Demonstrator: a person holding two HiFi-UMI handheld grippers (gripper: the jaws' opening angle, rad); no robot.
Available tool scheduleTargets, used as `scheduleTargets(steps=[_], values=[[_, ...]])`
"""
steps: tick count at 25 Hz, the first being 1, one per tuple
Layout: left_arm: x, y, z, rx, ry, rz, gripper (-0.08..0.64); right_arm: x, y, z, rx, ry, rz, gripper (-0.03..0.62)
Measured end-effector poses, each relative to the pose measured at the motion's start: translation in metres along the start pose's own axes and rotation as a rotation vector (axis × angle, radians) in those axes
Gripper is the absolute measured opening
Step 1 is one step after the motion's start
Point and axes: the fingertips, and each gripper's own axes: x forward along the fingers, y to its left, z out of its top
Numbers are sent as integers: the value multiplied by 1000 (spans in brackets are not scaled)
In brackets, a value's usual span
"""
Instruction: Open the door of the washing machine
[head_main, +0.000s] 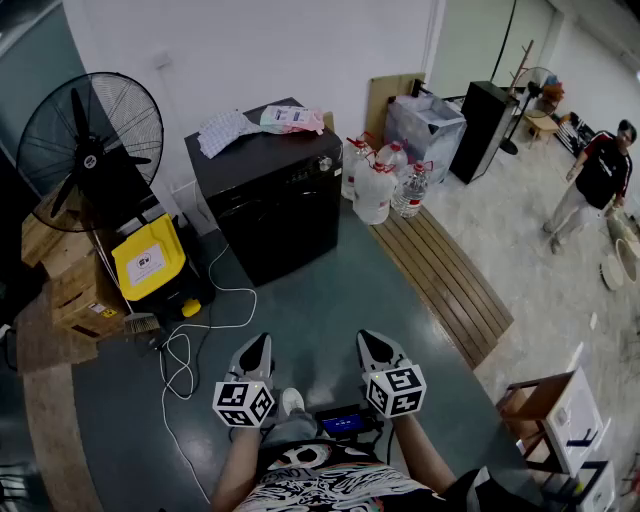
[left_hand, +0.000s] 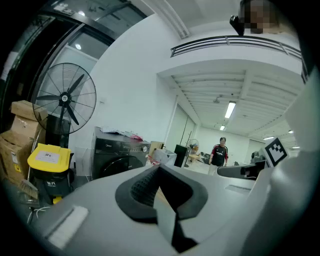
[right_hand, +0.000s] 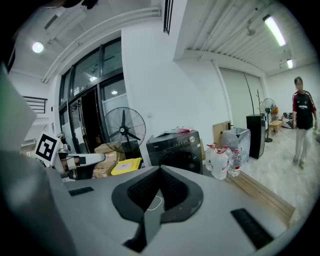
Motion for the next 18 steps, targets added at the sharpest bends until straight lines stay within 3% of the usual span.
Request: scheduleTargets(steps=[10, 12, 13, 14, 18], values=[[11, 31, 8, 13, 7, 45, 5, 38, 12, 11, 59, -4, 28, 3], [20, 41, 7, -2, 18, 36, 41, 52, 15, 12, 94, 2, 64, 3], [26, 47, 6, -4, 22, 33, 74, 60, 18, 13, 105, 9, 91, 38], [34, 53, 6, 2, 25, 33, 103, 69, 20, 13, 109, 19, 111, 148], [70, 82, 6, 19, 48, 38, 140, 113, 17, 15, 93, 51, 113, 154]])
